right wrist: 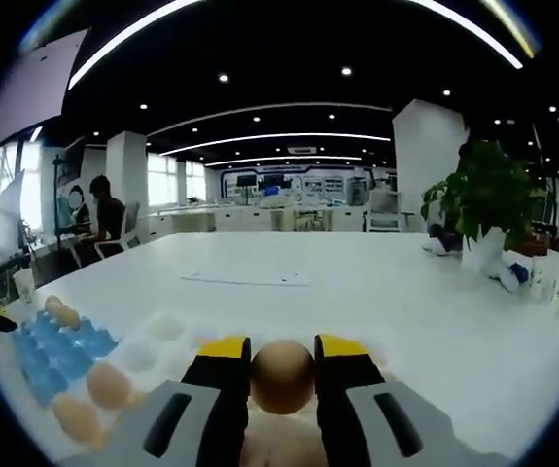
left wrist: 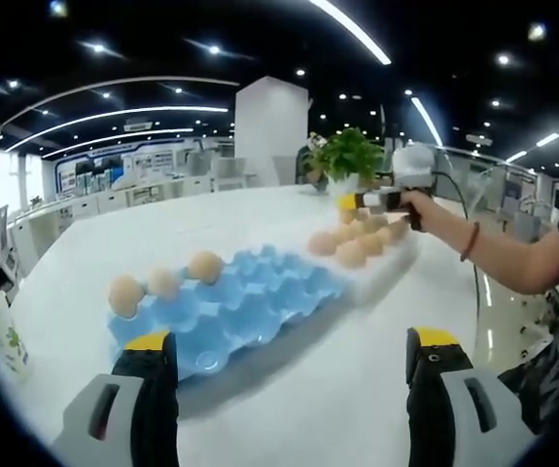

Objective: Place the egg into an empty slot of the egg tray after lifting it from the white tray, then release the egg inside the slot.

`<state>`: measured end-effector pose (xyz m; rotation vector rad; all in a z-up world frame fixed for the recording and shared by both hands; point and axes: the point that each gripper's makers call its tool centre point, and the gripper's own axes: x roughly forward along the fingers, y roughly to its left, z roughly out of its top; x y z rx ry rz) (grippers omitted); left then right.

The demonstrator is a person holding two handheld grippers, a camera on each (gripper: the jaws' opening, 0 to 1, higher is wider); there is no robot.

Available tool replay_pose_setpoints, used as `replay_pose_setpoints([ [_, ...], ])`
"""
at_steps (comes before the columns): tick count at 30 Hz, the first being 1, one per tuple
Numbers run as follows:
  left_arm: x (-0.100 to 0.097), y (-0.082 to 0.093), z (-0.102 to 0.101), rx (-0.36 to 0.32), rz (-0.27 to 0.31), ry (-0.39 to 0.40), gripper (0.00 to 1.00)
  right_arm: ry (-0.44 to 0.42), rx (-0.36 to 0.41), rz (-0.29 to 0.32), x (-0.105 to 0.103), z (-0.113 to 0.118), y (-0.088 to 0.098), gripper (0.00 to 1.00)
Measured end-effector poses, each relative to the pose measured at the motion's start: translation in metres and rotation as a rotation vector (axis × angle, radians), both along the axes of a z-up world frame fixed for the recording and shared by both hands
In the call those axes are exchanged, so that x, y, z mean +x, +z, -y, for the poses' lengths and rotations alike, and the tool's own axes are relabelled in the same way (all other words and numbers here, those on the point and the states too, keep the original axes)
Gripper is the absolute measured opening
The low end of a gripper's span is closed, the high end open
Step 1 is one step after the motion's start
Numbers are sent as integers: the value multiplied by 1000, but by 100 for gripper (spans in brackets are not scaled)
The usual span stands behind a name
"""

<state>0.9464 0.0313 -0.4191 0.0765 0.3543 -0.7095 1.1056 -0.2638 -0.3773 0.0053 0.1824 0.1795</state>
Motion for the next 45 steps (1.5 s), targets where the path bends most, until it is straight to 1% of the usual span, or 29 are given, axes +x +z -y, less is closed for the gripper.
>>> replay_pose_setpoints([
  [2, 2, -2, 1, 0, -6, 4, 100, -6, -71, -50, 1, 0, -8, 26],
  [3, 2, -2, 2, 1, -7, 3, 100, -2, -76, -52, 1, -3, -10, 26],
  [4, 2, -1, 3, 2, -5, 0, 100, 1, -65, -47, 1, -4, -11, 26],
  [6, 2, 0, 5, 0, -1, -7, 100, -11, -50, -52, 2, 0, -10, 26],
  [9, 2, 0, 5, 10, -2, -11, 100, -1, -50, -58, 3, -1, -11, 27],
  [12, 3, -1, 5, 10, -2, -5, 100, 8, -74, -60, 1, -5, -12, 28],
  [16, 3, -2, 5, 13, -6, -3, 100, 11, -120, -112, 1, -5, -25, 31],
  [17, 3, -2, 6, 15, -6, -4, 100, 10, -111, -96, 1, -4, -21, 31],
  [18, 3, -2, 6, 15, -7, -4, 100, 14, -90, -95, 1, -5, -21, 31],
  [22, 4, -3, 4, 15, -11, 2, 100, 9, -67, -90, 1, -3, -21, 30],
  [23, 5, -3, 4, 17, -11, 4, 100, 5, -40, -92, 1, -2, -20, 30],
  [34, 5, 0, 7, 19, -4, -6, 100, -5, 57, -71, -4, 2, -19, 30],
  [39, 4, 1, 7, 24, -3, -3, 100, -3, 68, -43, -7, 0, -13, 30],
  [45, 2, 3, 8, 22, 4, -5, 100, 2, 67, -36, -9, -5, -9, 30],
])
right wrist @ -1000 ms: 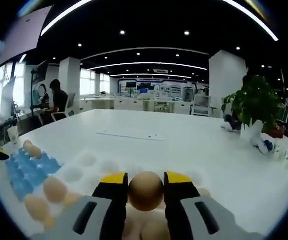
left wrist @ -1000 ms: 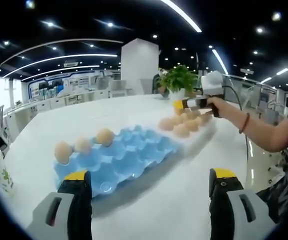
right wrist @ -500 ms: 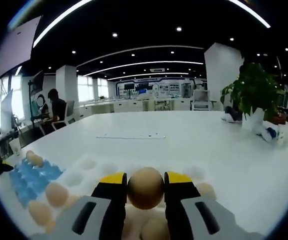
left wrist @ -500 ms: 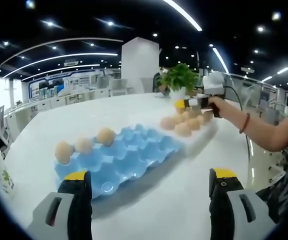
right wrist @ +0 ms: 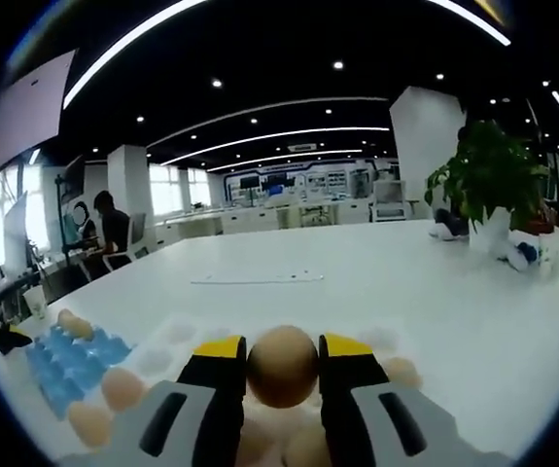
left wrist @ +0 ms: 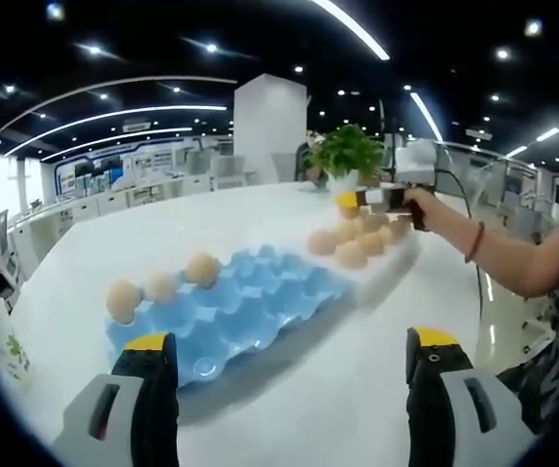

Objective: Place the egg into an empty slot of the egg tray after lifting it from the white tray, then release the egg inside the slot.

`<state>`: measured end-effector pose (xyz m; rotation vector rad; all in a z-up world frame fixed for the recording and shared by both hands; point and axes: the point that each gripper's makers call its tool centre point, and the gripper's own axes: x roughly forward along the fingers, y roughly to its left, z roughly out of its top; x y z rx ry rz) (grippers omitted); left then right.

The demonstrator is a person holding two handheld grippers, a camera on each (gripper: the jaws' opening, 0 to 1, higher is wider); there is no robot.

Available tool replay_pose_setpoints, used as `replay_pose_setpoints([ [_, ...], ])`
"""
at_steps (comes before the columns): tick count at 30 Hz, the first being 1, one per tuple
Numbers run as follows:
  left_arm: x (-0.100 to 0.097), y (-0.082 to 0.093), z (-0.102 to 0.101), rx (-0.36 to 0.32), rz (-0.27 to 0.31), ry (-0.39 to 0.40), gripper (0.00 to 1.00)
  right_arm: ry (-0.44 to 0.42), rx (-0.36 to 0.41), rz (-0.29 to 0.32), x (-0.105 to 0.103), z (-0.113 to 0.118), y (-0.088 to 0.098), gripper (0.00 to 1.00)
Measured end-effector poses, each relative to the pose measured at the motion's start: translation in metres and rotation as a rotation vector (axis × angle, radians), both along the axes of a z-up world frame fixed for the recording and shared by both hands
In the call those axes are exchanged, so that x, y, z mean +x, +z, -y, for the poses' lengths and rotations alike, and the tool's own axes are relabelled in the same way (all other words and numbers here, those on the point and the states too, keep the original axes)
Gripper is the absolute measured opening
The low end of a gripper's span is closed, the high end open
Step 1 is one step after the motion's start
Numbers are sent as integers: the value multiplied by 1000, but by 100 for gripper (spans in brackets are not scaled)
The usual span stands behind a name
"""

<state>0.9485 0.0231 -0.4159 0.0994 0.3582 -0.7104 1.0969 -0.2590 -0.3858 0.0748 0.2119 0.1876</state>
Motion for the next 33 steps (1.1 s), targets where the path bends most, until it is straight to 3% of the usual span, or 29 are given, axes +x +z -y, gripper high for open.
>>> replay_pose_setpoints([
  [20, -5, 4, -6, 2, 20, 5, 100, 72, 9, 26, -3, -39, 13, 30],
  [33, -5, 4, -5, -3, 23, -2, 100, 175, 33, 15, 0, -87, 14, 30],
])
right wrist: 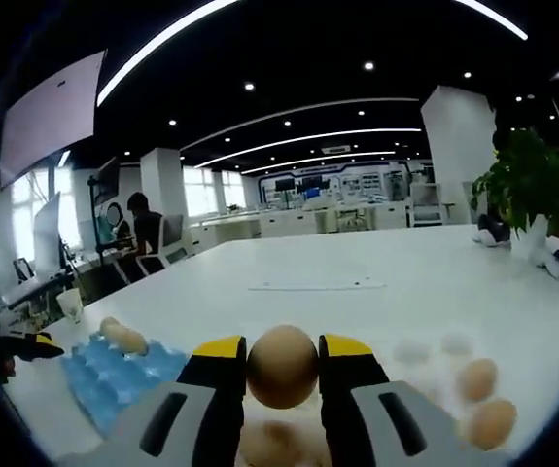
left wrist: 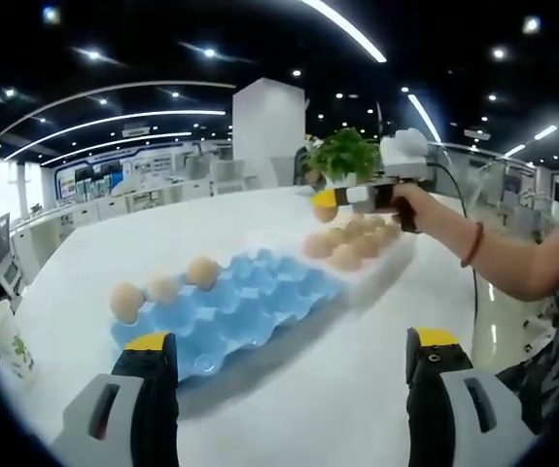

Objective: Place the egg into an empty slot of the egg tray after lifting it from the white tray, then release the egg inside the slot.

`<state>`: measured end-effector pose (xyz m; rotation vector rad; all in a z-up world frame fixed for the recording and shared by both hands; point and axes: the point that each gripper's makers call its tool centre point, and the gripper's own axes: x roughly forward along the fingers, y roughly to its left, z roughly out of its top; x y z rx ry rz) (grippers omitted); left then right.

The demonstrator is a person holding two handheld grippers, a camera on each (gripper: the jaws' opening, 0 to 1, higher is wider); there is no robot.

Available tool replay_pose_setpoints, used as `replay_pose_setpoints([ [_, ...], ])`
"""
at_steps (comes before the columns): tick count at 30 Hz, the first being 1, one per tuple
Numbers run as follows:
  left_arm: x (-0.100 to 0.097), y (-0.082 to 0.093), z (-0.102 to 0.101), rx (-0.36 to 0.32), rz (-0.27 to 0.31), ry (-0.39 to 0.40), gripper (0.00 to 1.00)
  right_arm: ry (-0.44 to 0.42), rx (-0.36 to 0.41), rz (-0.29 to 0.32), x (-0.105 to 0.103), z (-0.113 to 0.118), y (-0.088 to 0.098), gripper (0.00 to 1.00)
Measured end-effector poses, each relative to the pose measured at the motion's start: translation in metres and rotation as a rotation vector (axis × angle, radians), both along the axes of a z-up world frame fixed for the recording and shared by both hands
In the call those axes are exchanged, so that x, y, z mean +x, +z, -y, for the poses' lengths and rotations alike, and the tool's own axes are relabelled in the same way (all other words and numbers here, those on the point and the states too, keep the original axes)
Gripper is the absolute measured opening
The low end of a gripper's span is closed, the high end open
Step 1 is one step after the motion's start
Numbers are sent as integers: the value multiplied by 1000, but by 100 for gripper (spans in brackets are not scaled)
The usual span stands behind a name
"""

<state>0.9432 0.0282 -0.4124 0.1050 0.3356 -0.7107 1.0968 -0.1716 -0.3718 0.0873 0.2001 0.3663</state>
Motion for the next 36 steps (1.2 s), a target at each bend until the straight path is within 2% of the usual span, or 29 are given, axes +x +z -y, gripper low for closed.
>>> replay_pose_setpoints([
  [14, -2, 1, 1, -4, 2, -5, 100, 102, -7, -18, -3, -47, -1, 30],
  [22, -1, 0, 0, -8, 3, -9, 100, 134, -10, -28, -5, -66, -2, 30],
  [36, 0, 0, -6, -19, -1, -3, 100, 235, 1, -38, -12, -121, 0, 30],
])
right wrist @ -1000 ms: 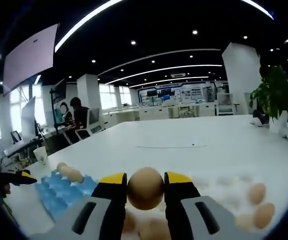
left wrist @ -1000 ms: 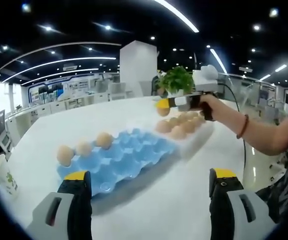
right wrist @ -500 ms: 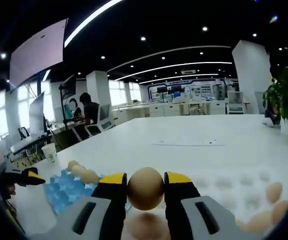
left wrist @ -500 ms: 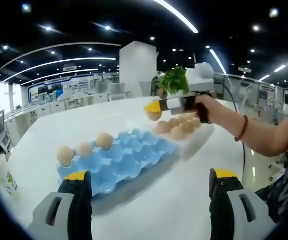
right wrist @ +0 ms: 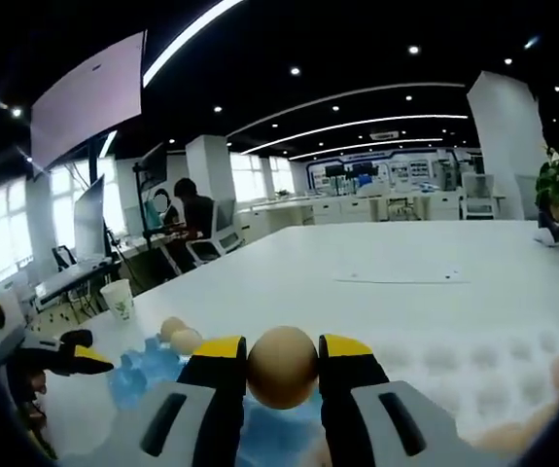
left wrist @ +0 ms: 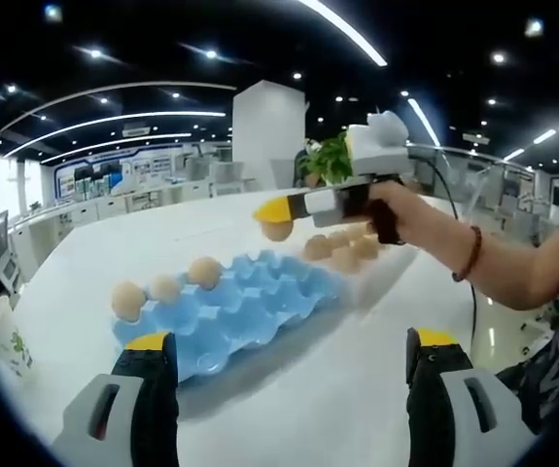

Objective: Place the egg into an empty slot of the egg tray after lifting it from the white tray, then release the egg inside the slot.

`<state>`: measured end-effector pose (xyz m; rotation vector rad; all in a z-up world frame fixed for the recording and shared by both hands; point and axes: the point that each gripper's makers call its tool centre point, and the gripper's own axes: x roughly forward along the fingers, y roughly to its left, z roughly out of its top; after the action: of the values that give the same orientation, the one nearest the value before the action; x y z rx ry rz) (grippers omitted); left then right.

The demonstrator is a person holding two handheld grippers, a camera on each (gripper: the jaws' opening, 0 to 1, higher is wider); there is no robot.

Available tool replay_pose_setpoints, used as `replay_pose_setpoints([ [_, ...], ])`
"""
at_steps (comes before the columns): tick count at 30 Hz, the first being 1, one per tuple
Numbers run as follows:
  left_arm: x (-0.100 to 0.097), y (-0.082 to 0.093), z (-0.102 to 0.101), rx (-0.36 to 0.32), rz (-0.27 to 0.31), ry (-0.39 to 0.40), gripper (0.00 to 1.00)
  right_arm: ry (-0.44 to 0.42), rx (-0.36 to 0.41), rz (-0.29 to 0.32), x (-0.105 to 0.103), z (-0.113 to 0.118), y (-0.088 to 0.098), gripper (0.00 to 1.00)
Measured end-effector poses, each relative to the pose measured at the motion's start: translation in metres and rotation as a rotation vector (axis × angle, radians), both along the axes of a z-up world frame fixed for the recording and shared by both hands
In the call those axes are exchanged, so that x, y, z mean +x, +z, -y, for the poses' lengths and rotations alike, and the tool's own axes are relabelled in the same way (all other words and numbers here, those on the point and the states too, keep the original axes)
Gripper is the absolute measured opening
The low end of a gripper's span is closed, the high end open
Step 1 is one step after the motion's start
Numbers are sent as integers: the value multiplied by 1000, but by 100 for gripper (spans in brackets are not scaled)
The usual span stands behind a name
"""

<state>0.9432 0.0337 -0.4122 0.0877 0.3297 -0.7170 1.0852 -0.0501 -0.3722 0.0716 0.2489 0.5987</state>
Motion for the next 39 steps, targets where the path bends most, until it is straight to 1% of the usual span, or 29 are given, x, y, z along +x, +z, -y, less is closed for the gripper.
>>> replay_pose_setpoints([
  [8, 0, 0, -5, -2, 1, 5, 100, 30, -17, -11, -1, -17, -7, 30],
  [15, -1, -3, -6, -1, -4, 7, 100, 44, -25, -26, -1, -26, -15, 30],
  [21, -2, -3, -7, -3, -9, 12, 100, 40, -32, -27, 4, -32, -19, 30],
  [24, -1, -3, -6, -6, -10, 12, 100, 49, -43, -38, 6, -38, -24, 30],
  [25, -1, -3, -6, -6, -9, 11, 100, 51, -42, -27, 7, -39, -23, 30],
  [27, -2, -3, -5, -6, -8, 11, 100, 58, -48, -32, 7, -42, -25, 30],
  [33, -1, -4, -8, -5, -11, 18, 100, 64, -71, -38, 11, -47, -31, 30],
  [39, 1, -3, -11, -11, -9, 21, 100, 48, -88, -57, 16, -49, -39, 30],
])
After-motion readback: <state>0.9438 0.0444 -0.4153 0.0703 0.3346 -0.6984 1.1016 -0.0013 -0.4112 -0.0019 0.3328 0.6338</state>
